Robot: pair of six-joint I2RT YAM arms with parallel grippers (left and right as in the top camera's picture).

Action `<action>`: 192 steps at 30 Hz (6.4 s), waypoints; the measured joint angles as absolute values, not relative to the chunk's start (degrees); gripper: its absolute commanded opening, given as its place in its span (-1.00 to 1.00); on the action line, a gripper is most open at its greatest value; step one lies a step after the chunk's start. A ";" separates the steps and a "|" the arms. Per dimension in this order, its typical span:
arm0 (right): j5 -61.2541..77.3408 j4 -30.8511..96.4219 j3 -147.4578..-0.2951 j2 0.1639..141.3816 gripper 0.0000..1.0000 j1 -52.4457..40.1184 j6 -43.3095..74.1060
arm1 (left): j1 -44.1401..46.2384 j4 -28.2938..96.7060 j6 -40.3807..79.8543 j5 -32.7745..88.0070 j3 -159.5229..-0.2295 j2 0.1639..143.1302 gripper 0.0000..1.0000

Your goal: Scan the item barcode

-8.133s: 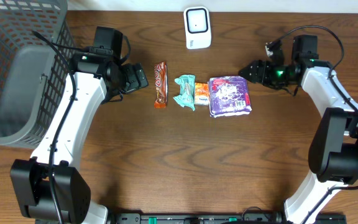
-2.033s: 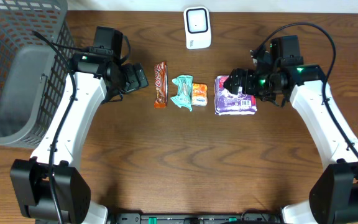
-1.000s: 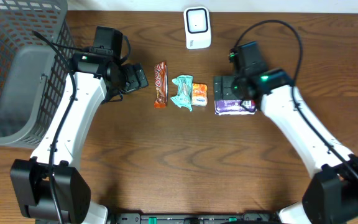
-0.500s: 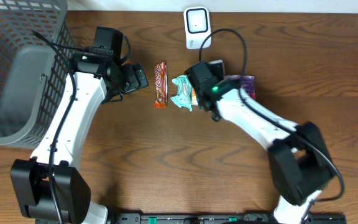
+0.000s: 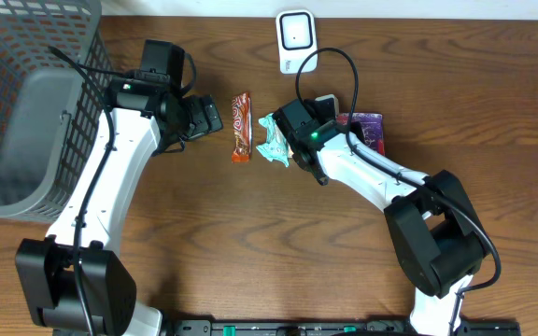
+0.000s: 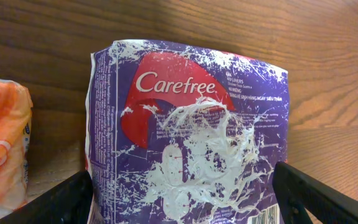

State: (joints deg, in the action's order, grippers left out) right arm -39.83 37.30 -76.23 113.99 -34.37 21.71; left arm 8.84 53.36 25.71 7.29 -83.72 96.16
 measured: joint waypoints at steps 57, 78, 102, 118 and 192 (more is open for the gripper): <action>30.26 63.92 -111.24 122.63 -0.95 -7.29 13.89 | 8.84 53.36 25.71 7.29 -83.72 96.16 0.95; 62.30 42.63 -88.29 122.63 -0.45 3.62 15.92 | 8.84 53.36 25.74 7.29 -83.72 96.16 0.95; 7.92 61.17 -92.95 105.73 0.50 0.71 18.63 | 8.84 53.36 25.71 7.29 -83.72 96.16 0.96; 1.61 58.35 -92.86 105.80 0.34 0.64 16.51 | 8.84 53.36 25.74 7.29 -83.72 96.16 0.96; 13.15 45.82 -81.80 106.45 0.99 4.34 16.45 | 8.84 53.36 25.71 7.29 -83.72 96.16 0.95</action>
